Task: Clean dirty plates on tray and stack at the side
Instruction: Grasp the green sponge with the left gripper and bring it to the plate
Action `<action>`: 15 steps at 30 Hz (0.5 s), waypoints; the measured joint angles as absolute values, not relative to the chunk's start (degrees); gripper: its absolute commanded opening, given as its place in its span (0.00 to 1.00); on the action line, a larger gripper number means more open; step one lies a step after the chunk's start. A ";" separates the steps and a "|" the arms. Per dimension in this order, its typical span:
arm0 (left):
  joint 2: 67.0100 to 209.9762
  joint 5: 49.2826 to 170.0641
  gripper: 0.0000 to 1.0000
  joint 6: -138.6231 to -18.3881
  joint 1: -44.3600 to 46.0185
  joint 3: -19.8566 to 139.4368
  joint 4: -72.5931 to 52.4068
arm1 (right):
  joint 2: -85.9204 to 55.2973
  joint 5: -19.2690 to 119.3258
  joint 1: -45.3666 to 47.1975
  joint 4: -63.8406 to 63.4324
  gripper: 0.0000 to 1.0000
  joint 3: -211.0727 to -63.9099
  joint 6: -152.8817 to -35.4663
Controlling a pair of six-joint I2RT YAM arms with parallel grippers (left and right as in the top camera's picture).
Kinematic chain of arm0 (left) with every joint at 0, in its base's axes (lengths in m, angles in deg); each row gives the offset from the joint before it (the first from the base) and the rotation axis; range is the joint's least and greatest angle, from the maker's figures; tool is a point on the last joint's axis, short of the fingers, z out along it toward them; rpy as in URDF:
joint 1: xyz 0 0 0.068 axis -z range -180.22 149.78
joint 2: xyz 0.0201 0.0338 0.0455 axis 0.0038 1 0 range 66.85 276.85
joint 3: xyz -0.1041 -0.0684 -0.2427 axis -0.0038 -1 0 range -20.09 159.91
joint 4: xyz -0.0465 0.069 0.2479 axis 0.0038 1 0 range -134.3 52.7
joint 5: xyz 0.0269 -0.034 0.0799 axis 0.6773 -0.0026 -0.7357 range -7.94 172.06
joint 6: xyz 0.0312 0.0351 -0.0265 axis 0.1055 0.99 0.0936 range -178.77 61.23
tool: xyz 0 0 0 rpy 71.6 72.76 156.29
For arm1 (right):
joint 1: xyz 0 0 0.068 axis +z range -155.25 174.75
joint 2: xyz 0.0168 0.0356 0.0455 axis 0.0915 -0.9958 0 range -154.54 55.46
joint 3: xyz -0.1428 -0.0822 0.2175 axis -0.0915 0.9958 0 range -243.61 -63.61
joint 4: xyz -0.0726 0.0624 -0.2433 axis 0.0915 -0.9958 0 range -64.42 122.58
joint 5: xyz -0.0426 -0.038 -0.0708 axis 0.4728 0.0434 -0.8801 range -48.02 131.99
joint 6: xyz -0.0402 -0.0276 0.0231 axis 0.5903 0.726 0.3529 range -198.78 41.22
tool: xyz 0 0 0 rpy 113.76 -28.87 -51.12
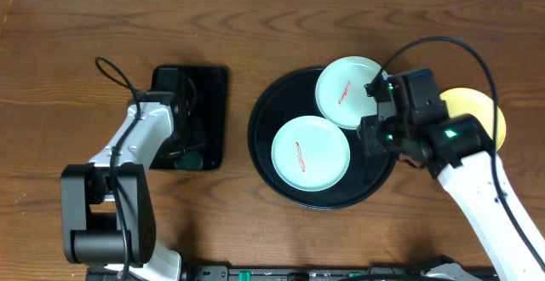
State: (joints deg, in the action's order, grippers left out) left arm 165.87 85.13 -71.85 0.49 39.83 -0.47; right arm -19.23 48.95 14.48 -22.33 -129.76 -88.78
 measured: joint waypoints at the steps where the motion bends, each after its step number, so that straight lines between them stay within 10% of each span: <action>1: 166.00 85.22 0.07 -71.85 0.49 41.04 1.61 | -20.24 48.75 14.48 -22.27 0.31 -129.76 -88.80; 15: 157.34 98.24 0.07 -71.85 3.22 59.05 17.24 | -42.38 56.73 11.26 -19.21 0.28 -129.66 -86.46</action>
State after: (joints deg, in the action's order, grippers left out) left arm 157.34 98.24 -71.85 3.22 59.05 17.24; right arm -42.38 56.73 11.26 -19.21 -129.66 -86.46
